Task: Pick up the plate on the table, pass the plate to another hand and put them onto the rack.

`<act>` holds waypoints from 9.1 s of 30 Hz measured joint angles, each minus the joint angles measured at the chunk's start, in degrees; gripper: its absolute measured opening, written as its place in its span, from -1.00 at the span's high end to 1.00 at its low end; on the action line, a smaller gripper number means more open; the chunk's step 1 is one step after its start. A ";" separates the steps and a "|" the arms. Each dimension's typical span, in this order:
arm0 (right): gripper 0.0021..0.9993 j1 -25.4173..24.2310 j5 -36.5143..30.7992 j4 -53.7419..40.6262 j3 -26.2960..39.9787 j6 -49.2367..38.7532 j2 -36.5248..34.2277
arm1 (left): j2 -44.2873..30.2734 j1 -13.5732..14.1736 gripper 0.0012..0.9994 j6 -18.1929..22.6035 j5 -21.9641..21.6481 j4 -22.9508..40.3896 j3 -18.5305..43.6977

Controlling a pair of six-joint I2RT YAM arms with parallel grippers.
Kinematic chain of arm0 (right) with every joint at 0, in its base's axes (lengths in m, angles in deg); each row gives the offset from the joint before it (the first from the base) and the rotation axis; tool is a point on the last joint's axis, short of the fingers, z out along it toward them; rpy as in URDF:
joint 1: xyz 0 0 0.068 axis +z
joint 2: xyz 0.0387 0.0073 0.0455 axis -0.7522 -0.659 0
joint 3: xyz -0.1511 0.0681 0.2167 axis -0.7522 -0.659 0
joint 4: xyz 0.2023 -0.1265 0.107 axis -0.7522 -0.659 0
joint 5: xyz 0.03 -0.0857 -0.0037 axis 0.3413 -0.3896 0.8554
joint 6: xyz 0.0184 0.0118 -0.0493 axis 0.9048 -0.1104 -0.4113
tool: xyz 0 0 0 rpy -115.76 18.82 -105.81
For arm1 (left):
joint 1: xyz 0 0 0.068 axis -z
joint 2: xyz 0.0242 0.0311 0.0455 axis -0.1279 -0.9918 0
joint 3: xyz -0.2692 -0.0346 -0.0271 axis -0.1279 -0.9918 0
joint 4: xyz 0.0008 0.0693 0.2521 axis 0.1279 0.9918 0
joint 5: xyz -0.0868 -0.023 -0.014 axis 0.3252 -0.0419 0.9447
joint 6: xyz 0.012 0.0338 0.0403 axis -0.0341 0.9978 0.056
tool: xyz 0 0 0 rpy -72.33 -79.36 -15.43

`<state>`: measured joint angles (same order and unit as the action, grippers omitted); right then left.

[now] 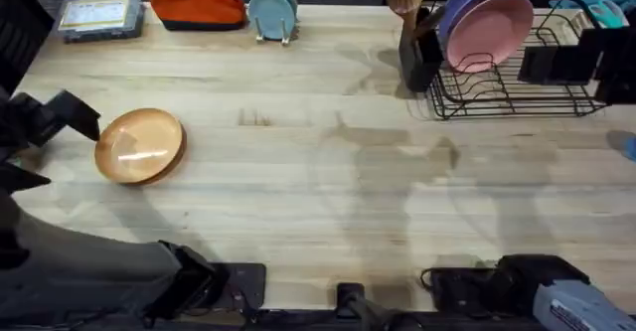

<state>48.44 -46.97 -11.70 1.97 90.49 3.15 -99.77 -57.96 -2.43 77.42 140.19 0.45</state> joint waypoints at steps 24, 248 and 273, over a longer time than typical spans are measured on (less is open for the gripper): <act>-0.99 0.00 -0.15 0.07 0.00 0.00 0.00 | -11.02 4.46 -0.99 0.04 -4.26 -10.01 -1.13; 0.94 20.04 1.04 1.31 4.51 -0.06 -1.87 | 9.89 47.25 -0.99 0.22 37.17 7.91 16.33; 0.94 7.19 -23.75 5.15 4.66 -20.35 8.24 | 9.89 47.25 -0.99 0.22 36.13 7.79 16.33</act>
<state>55.63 -70.72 -6.55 6.63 70.14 11.39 -89.88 -10.71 -2.21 113.55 147.97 16.78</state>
